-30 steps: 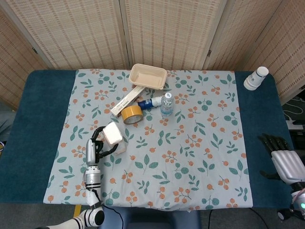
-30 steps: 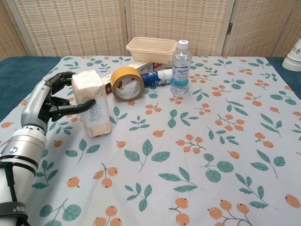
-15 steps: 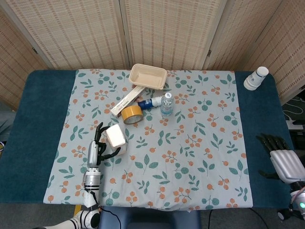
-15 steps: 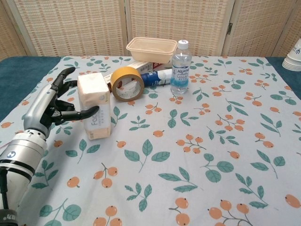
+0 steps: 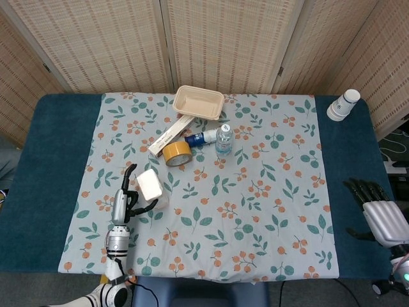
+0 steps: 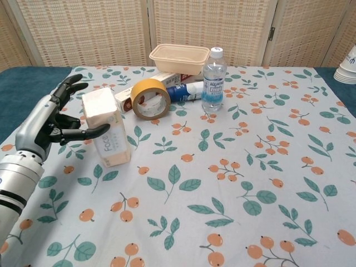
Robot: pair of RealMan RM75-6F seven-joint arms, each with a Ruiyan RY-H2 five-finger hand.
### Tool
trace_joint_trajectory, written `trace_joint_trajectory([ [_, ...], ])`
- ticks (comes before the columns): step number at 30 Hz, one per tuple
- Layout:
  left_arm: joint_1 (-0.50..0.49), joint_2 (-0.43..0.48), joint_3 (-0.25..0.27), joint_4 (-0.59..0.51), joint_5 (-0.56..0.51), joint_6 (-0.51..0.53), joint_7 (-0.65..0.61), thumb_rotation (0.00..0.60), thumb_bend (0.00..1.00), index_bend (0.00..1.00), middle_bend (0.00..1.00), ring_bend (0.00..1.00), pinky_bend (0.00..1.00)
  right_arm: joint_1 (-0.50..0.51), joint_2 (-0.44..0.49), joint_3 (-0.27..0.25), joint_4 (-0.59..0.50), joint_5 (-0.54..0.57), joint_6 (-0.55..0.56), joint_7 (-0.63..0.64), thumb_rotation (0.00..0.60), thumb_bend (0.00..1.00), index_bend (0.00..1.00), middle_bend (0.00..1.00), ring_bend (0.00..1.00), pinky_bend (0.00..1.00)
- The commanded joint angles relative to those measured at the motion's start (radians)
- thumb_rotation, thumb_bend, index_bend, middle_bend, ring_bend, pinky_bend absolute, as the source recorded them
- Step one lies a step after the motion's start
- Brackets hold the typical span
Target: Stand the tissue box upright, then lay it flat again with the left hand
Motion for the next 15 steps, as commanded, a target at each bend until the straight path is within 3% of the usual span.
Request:
trace_joint_trajectory([
  [1, 0.021, 0.038, 0.010, -0.050, 0.010, 0.021, 0.029, 0.600, 0.13, 0.00, 0.04, 0.95, 0.92, -0.001, 0.003, 0.000, -0.001, -0.003, 0.004, 0.005, 0.600, 0.12, 0.08, 0.04, 0.00, 0.02],
  [15, 0.164, 0.227, 0.087, -0.295, 0.051, 0.134, 0.088, 0.600, 0.12, 0.00, 0.03, 0.94, 0.91, 0.004, 0.017, -0.009, -0.016, -0.058, 0.019, 0.032, 0.600, 0.12, 0.08, 0.04, 0.00, 0.02],
])
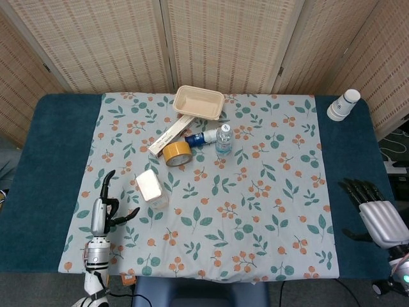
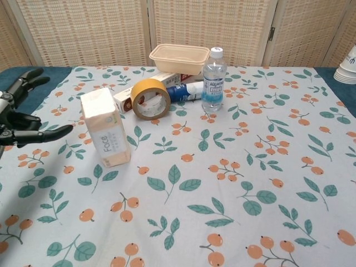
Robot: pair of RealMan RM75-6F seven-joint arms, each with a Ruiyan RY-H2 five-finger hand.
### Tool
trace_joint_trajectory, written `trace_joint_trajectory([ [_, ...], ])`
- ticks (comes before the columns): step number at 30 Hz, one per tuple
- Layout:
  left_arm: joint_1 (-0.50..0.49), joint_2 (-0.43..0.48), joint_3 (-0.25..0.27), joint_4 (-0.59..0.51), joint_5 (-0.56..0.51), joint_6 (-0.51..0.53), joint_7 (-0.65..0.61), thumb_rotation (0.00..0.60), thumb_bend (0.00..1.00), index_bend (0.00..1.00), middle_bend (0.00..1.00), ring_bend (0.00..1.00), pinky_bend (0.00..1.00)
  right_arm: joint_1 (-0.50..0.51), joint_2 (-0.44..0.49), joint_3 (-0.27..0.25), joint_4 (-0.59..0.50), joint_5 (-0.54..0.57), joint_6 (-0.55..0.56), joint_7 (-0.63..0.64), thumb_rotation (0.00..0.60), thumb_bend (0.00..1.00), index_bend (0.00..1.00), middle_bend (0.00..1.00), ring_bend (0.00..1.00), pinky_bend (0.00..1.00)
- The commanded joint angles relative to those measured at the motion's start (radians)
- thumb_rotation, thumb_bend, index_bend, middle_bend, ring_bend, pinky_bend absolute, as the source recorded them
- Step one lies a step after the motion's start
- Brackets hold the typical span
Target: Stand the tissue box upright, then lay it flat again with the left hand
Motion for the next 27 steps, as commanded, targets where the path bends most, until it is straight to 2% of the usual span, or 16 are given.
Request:
trace_joint_trajectory([
  [1, 0.039, 0.067, 0.018, -0.081, 0.024, 0.048, 0.019, 0.600, 0.12, 0.00, 0.04, 0.94, 0.91, -0.001, 0.003, -0.002, -0.002, -0.008, 0.006, 0.006, 0.600, 0.12, 0.08, 0.04, 0.00, 0.02],
  [5, 0.051, 0.095, 0.024, -0.118, 0.033, 0.061, 0.033, 0.600, 0.12, 0.00, 0.07, 0.94, 0.91, -0.001, 0.005, -0.003, -0.002, -0.011, 0.008, 0.010, 0.600, 0.12, 0.08, 0.04, 0.00, 0.02],
  [7, 0.053, 0.182, 0.018, -0.241, 0.053, 0.074, 0.139, 0.600, 0.12, 0.00, 0.10, 0.95, 0.92, -0.004, 0.009, -0.005, -0.003, -0.016, 0.015, 0.018, 0.600, 0.12, 0.08, 0.04, 0.00, 0.02],
  [11, 0.013, 0.346, -0.002, -0.517, 0.019, -0.036, 0.424, 0.600, 0.13, 0.00, 0.18, 0.97, 0.95, -0.007, 0.011, -0.007, -0.003, -0.018, 0.019, 0.019, 0.600, 0.12, 0.08, 0.04, 0.00, 0.02],
  [15, -0.056, 0.522, -0.034, -0.817, -0.090, -0.180, 0.822, 0.600, 0.13, 0.01, 0.19, 0.97, 0.95, -0.005, 0.009, -0.007, -0.003, -0.025, 0.022, 0.021, 0.600, 0.12, 0.08, 0.04, 0.00, 0.02],
  [17, -0.096, 0.593, -0.059, -0.951, -0.193, -0.238, 0.998, 0.600, 0.13, 0.02, 0.18, 0.97, 0.95, -0.005, 0.007, -0.007, 0.002, -0.033, 0.029, 0.030, 0.600, 0.12, 0.08, 0.04, 0.00, 0.02],
  [20, -0.163, 0.655, -0.094, -1.075, -0.363, -0.268, 1.227, 0.600, 0.13, 0.02, 0.16, 0.95, 0.94, -0.007, 0.005, -0.008, 0.010, -0.038, 0.036, 0.036, 0.600, 0.12, 0.08, 0.04, 0.00, 0.02],
  [21, -0.200, 0.674, -0.103, -1.118, -0.452, -0.268, 1.336, 0.600, 0.13, 0.01, 0.14, 0.94, 0.93, -0.008, 0.005, -0.008, 0.011, -0.039, 0.039, 0.040, 0.600, 0.12, 0.08, 0.04, 0.00, 0.02],
  [24, -0.307, 0.668, -0.132, -1.193, -0.674, -0.221, 1.552, 0.600, 0.13, 0.00, 0.11, 0.93, 0.91, -0.009, 0.008, -0.007, 0.014, -0.041, 0.046, 0.047, 0.600, 0.12, 0.08, 0.04, 0.00, 0.02],
  [27, -0.422, 0.623, -0.160, -1.210, -0.861, -0.140, 1.716, 0.600, 0.13, 0.00, 0.10, 0.92, 0.91, -0.010, 0.010, -0.006, 0.017, -0.036, 0.046, 0.053, 0.600, 0.12, 0.08, 0.05, 0.00, 0.02],
])
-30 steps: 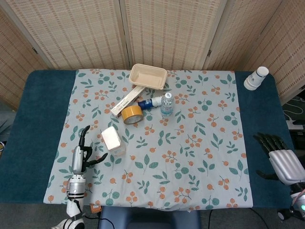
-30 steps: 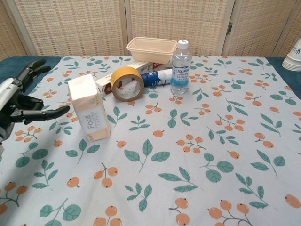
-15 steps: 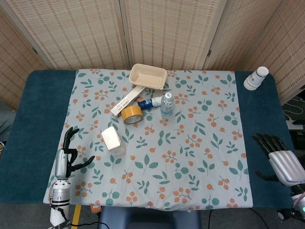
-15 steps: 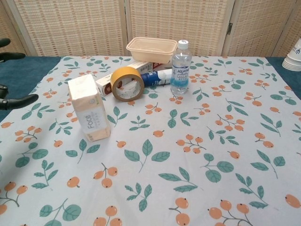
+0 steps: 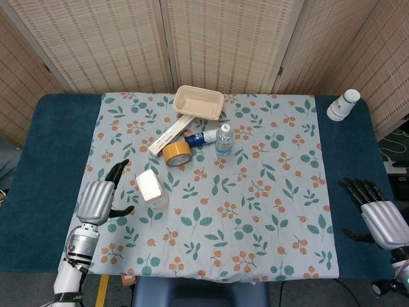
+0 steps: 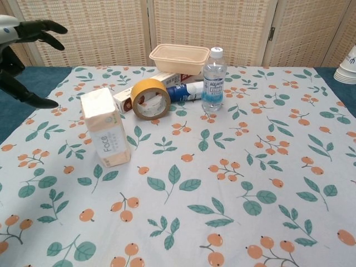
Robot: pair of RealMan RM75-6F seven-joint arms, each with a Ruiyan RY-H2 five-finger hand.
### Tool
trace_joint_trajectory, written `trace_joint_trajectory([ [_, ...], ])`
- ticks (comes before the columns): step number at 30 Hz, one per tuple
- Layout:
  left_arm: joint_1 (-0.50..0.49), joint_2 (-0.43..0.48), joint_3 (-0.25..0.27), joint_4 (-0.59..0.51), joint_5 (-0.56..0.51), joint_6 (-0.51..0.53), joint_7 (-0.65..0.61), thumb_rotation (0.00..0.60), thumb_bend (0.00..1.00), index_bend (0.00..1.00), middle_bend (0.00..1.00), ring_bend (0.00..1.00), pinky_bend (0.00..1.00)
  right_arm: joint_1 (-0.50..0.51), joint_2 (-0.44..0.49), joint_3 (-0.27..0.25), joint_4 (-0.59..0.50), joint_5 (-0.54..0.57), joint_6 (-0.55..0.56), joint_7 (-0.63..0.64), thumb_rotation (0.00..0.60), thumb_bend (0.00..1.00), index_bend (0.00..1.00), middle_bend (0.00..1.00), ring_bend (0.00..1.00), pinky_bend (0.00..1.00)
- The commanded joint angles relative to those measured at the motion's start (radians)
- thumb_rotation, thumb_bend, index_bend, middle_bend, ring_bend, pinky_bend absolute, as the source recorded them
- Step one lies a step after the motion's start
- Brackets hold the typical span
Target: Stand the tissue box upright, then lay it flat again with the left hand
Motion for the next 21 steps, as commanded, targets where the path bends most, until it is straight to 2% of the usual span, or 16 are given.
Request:
trace_joint_trajectory([
  [1, -0.276, 0.044, -0.093, -0.217, -0.473, 0.060, 0.427, 0.600, 0.13, 0.00, 0.10, 0.92, 0.91, -0.001, 0.002, 0.001, 0.001, 0.004, 0.000, 0.003, 0.600, 0.12, 0.08, 0.05, 0.00, 0.02],
  [3, -0.345, 0.002, -0.124, -0.206, -0.579, 0.116, 0.480, 0.600, 0.13, 0.00, 0.10, 0.92, 0.91, -0.001, 0.003, 0.001, 0.003, 0.003, 0.004, 0.008, 0.600, 0.12, 0.08, 0.05, 0.00, 0.02],
  [7, -0.449, -0.065, -0.157, -0.163, -0.692, 0.200, 0.540, 0.600, 0.13, 0.00, 0.07, 0.92, 0.91, -0.005, 0.004, 0.002, 0.012, -0.001, 0.016, 0.027, 0.600, 0.12, 0.08, 0.05, 0.00, 0.02],
  [13, -0.532, -0.118, -0.171, -0.115, -0.767, 0.264, 0.564, 0.600, 0.13, 0.00, 0.05, 0.92, 0.91, -0.008, 0.006, 0.002, 0.017, 0.002, 0.021, 0.038, 0.600, 0.12, 0.09, 0.05, 0.00, 0.03],
  [21, -0.585, -0.155, -0.195, -0.042, -0.849, 0.277, 0.536, 0.600, 0.13, 0.00, 0.06, 0.92, 0.91, -0.010, 0.008, 0.000, 0.016, 0.002, 0.021, 0.038, 0.600, 0.12, 0.09, 0.05, 0.00, 0.03],
])
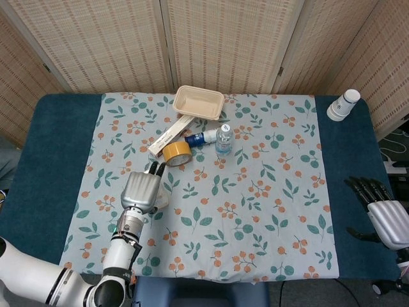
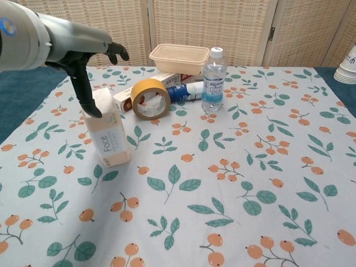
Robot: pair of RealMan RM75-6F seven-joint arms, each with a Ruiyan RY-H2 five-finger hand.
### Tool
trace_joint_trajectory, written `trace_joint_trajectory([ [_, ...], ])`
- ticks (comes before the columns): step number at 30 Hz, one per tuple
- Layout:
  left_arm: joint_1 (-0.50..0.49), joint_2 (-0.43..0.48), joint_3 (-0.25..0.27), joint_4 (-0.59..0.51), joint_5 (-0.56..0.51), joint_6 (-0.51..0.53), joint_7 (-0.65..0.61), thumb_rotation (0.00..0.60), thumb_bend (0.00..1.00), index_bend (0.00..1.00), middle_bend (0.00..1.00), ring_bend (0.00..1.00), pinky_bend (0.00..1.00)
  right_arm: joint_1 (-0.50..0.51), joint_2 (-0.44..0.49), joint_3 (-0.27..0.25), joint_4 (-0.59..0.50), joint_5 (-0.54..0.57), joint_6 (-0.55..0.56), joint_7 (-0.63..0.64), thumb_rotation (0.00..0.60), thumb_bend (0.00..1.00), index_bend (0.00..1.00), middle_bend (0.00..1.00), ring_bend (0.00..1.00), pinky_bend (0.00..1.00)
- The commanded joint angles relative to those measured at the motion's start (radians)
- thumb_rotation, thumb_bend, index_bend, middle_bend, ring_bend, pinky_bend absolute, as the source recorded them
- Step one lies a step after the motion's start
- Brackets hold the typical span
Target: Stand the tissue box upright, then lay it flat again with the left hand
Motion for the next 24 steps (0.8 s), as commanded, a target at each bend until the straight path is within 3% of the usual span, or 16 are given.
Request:
trace_joint_trajectory([
  [1, -0.017, -0.014, -0.010, 0.036, -0.030, -0.001, -0.019, 0.600, 0.14, 0.00, 0.06, 0.92, 0.91, -0.001, 0.001, 0.000, 0.001, 0.001, 0.001, 0.003, 0.600, 0.12, 0.09, 0.05, 0.00, 0.03],
  [16, -0.064, -0.059, -0.019, 0.117, -0.065, 0.031, -0.073, 0.600, 0.14, 0.00, 0.16, 0.95, 0.95, 0.005, 0.004, 0.008, 0.015, 0.025, -0.014, 0.029, 0.600, 0.12, 0.09, 0.05, 0.00, 0.03],
  [24, -0.090, -0.077, -0.018, 0.136, -0.097, 0.047, -0.064, 0.600, 0.14, 0.00, 0.13, 0.96, 0.97, 0.006, 0.009, 0.009, 0.022, 0.024, -0.014, 0.054, 0.600, 0.12, 0.09, 0.05, 0.00, 0.03],
])
